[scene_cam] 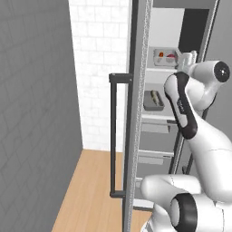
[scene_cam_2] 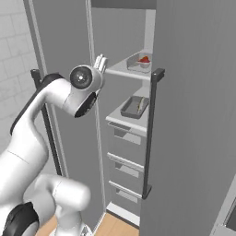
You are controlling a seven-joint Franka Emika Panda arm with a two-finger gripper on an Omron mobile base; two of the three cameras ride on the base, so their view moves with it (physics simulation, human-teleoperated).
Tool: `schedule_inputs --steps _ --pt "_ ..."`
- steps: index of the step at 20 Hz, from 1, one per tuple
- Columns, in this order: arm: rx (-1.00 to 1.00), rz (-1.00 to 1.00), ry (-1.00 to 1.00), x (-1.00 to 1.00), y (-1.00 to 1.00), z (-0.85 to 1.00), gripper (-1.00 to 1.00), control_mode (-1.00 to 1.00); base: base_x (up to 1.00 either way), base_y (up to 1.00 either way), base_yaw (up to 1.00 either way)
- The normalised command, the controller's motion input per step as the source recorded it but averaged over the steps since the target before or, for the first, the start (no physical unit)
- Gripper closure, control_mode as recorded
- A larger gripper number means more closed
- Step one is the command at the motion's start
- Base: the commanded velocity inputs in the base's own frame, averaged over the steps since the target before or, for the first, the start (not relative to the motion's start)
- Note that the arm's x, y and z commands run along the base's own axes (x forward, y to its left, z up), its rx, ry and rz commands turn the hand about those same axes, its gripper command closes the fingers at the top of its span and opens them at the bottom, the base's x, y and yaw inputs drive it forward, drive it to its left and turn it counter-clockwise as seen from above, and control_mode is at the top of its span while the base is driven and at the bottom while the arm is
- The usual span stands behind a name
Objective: Take the meat container that has the fish and place it on the second highest rack of the freezer. Then take the vegetable container that has the carrot and tomato and place it on the highest rack of the freezer.
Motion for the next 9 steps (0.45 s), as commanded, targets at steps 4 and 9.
schedule_inputs --steps 4,9 --pt "0.0 -0.03 0.1 -1.0 0.0 0.09 -1.0 -1.0 0.0 0.0 0.0" --pt "0.0 -0.03 0.06 -1.0 0.0 -0.22 -1.0 -1.0 0.0 0.0 0.0"
